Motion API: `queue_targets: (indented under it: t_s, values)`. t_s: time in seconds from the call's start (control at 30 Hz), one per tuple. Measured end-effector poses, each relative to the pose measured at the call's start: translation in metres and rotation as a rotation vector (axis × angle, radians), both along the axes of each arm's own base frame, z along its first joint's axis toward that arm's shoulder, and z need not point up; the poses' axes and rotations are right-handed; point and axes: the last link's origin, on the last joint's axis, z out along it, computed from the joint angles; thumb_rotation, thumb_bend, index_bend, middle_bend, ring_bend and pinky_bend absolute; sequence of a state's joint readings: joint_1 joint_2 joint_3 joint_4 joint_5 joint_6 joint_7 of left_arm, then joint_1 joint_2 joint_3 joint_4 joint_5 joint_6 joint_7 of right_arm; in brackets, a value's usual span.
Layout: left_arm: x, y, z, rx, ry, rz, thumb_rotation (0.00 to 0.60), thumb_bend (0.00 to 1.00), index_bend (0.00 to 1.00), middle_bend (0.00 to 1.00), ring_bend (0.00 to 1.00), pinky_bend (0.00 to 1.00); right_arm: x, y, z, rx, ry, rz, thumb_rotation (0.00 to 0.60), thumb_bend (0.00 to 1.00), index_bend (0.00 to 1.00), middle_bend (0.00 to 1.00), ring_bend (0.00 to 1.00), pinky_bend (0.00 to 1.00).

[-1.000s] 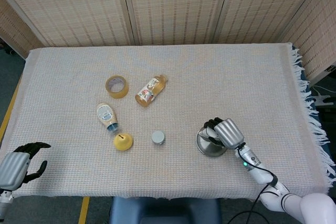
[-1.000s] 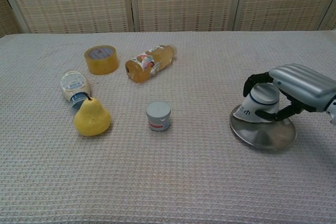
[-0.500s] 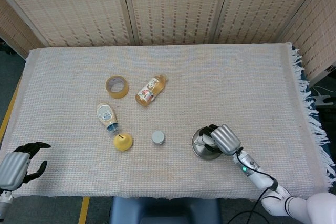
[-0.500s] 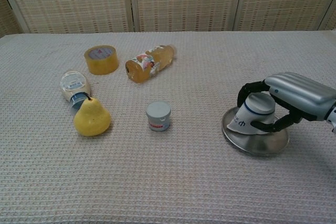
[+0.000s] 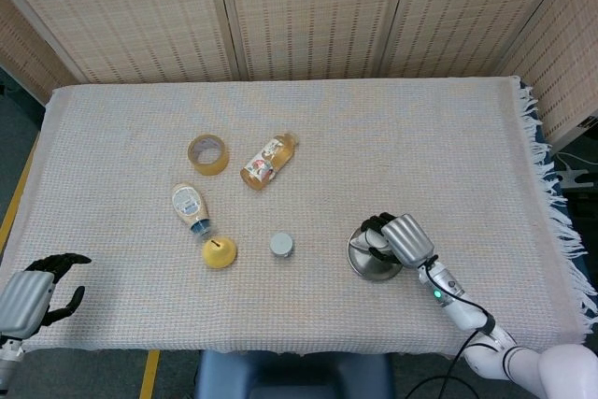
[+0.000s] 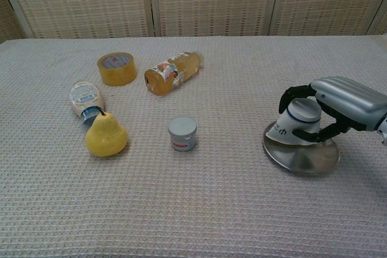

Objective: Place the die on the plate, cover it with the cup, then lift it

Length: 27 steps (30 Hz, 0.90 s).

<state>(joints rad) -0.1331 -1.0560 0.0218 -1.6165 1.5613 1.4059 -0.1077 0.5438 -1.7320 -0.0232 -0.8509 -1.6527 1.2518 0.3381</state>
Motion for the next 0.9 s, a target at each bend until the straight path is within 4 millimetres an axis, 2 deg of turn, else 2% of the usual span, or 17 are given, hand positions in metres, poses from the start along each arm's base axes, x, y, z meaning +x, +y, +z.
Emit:
queue_targets:
  t_s: [0.2, 0.53, 0.6, 0.77, 0.9]
  values:
    - [0.0, -0.001, 0.0, 0.001, -0.001, -0.001, 0.6, 0.43, 0.31, 0.31, 0.28, 0.35, 0.003, 0.005, 0.003, 0.042, -0.032, 0.029, 0.6, 0.22, 0.63, 0.49, 0.43, 0.82]
    - [0.0, -0.001, 0.002, 0.007, -0.004, 0.0, 0.6, 0.43, 0.31, 0.31, 0.28, 0.35, 0.0, -0.002, 0.02, -0.102, 0.029, 0.072, 0.6, 0.22, 0.63, 0.49, 0.43, 0.82]
    - [0.0, 0.0, 0.002, 0.006, -0.004, 0.0, 0.6, 0.43, 0.31, 0.31, 0.28, 0.35, -0.002, -0.003, 0.029, -0.144, 0.021, 0.068, 0.6, 0.22, 0.63, 0.49, 0.43, 0.82]
    - [0.001, -0.001, 0.0, 0.003, 0.002, -0.003, 0.6, 0.43, 0.31, 0.31, 0.28, 0.35, -0.019, -0.001, 0.056, -0.251, 0.016, 0.028, 0.6, 0.22, 0.62, 0.49, 0.43, 0.82]
    - [0.001, -0.001, -0.001, -0.001, 0.005, -0.003, 0.6, 0.43, 0.31, 0.31, 0.28, 0.35, -0.047, 0.001, 0.069, -0.276, 0.067, -0.073, 0.6, 0.22, 0.6, 0.49, 0.42, 0.82]
